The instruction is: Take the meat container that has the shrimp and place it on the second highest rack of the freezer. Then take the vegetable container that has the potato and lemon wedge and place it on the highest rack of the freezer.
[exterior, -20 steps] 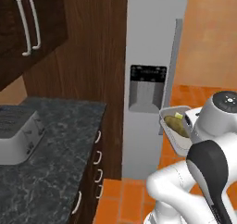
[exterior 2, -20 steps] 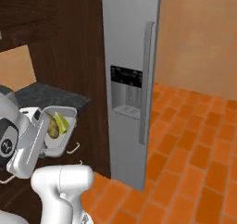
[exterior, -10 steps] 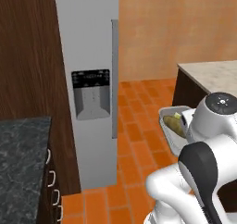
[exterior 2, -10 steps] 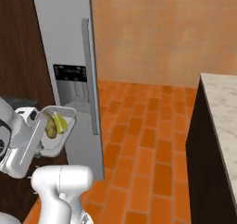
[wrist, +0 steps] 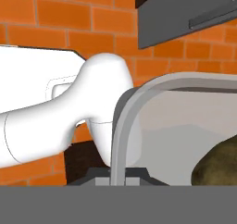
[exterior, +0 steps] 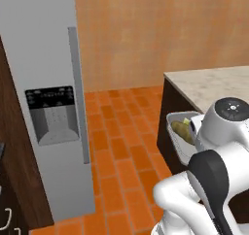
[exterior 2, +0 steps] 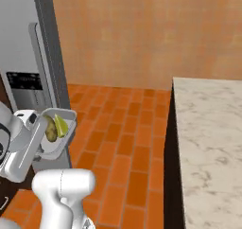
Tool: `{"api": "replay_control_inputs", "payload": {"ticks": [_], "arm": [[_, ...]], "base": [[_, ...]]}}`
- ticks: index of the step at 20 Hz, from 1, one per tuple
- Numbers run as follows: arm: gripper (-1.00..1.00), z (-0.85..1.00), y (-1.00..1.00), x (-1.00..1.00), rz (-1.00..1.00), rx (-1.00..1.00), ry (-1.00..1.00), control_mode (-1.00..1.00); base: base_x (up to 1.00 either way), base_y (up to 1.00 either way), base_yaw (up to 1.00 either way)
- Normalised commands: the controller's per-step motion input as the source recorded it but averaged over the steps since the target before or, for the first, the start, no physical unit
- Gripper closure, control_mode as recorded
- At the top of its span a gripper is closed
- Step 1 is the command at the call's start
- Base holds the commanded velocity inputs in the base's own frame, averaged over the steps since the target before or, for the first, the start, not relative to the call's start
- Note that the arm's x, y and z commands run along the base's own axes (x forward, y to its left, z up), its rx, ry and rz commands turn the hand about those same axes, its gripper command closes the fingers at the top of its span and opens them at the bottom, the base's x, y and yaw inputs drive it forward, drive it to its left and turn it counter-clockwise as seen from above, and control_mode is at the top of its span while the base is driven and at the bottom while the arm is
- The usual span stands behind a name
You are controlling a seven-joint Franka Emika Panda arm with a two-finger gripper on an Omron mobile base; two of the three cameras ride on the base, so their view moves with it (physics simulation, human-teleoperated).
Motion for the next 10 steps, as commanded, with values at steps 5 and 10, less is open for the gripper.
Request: {"api": "replay_control_inputs", "payload": {"ticks": [5, 10], "arm": [[1.00, 0.00, 0.00, 0.00, 0.00, 0.00, 0.00, 1.00], [1.00, 0.00, 0.00, 0.00, 0.00, 0.00, 0.00, 1.00]], "base": [[0.85, -0.56, -0.02], [0.97, -0.46, 0.00]]}}
